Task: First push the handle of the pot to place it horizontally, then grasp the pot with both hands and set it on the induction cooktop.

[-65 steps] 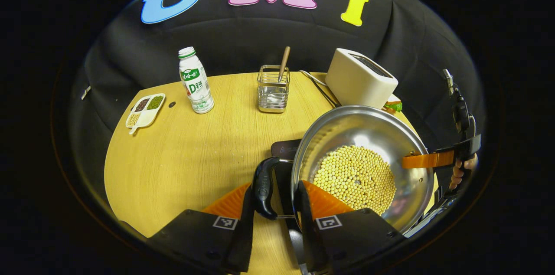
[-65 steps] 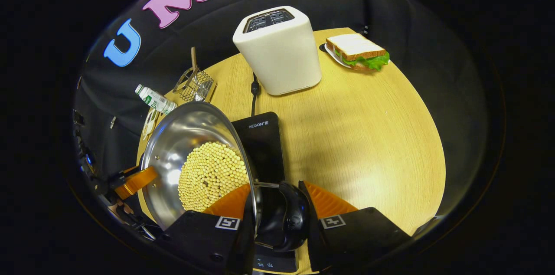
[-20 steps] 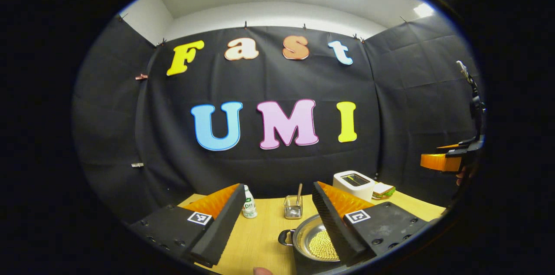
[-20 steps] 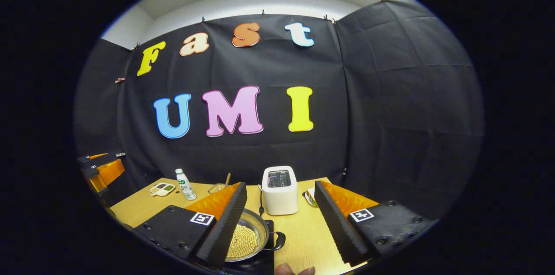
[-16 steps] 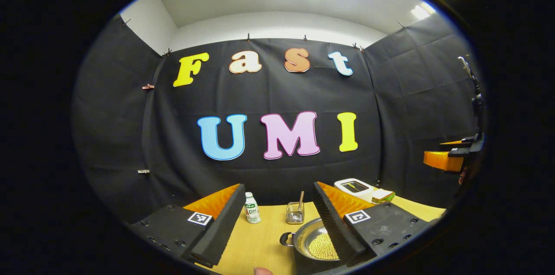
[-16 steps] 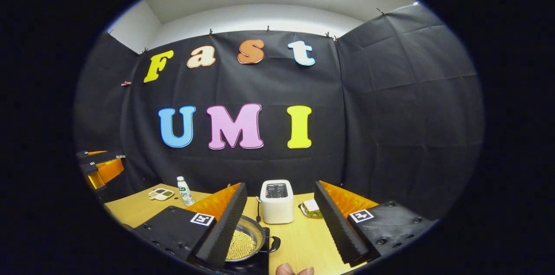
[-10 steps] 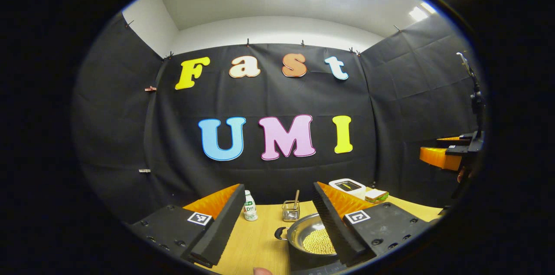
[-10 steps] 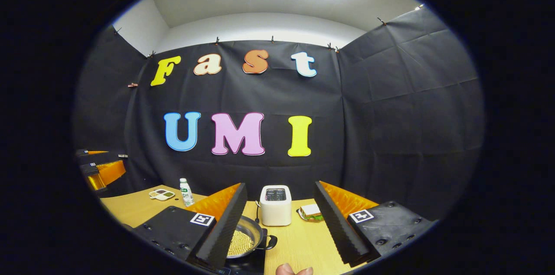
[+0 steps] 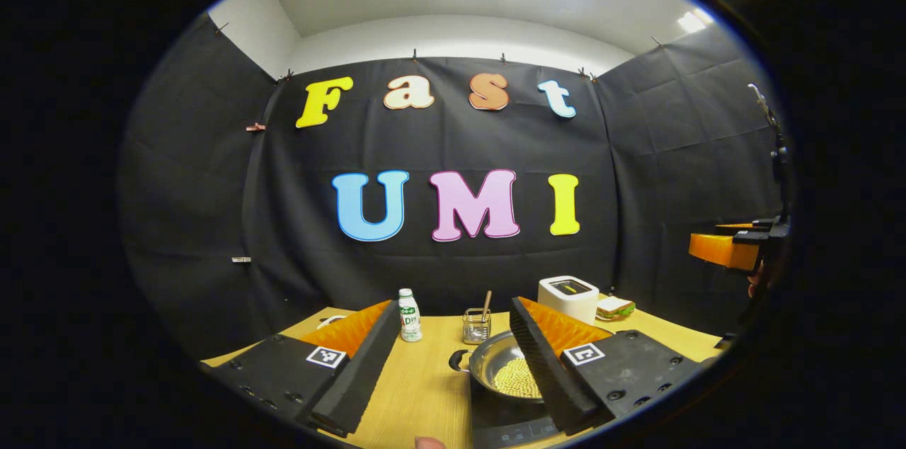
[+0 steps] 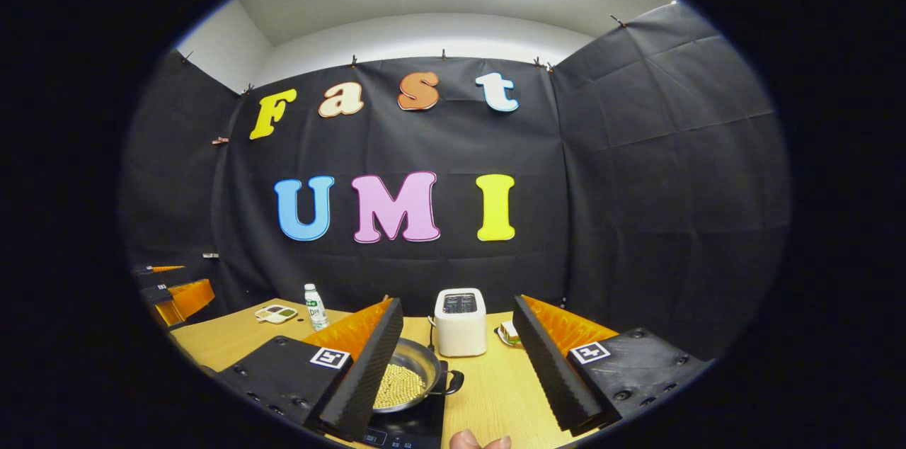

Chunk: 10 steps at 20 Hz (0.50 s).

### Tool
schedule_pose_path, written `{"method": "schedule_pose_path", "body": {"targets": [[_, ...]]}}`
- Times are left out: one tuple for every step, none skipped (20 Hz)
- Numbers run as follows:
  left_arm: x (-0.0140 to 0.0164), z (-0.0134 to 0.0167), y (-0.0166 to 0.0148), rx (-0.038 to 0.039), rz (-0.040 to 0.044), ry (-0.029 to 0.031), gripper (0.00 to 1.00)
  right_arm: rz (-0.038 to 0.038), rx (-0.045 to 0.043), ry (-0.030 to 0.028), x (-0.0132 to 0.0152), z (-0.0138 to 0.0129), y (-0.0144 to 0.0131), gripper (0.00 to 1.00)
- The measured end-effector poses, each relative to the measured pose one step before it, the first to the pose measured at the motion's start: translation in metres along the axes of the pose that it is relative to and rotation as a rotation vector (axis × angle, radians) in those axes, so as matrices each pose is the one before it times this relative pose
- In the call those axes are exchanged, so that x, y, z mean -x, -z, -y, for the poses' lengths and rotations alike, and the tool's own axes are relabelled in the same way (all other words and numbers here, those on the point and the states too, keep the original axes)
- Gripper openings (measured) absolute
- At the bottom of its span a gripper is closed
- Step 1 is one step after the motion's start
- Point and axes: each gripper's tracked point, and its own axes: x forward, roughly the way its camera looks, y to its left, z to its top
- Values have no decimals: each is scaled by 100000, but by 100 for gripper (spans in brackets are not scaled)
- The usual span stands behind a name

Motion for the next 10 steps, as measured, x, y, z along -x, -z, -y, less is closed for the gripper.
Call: {"method": "schedule_pose_path", "body": {"targets": [[174, -34, -218, -313, 141, -127, 96, 232, 149, 131, 47, 57, -58, 97], [189, -93, -137, -463, 118, -339, 96, 206, 341, -75, 56, -73, -80, 97], [58, 35, -70, -417, -4, 40, 96, -89, 430, 166, -8, 14, 133, 97], [-6, 175, 99, -144, -179, 89, 96, -469, 525, -115, -36, -22, 206, 97], [31, 87, 85, -102, -381, 221, 96, -498, 280, -75, 27, -85, 230, 97], [-39, 118, 113, -112, -164, 215, 96, -281, -40, -123, 37, -103, 157, 97], [21, 155, -23, -240, -58, 221, 96, -289, -401, -382, 77, -172, 94, 97], [-17, 125, 141, -154, -300, 169, 96, -385, -179, -524, 21, -190, 165, 97], [2, 89, 104, -103, -390, 188, 95, 66, 254, 43, -60, -28, 68, 97], [-170, 52, 152, -147, -313, 84, 96, 54, 455, 86, -50, 76, 44, 97]]}}
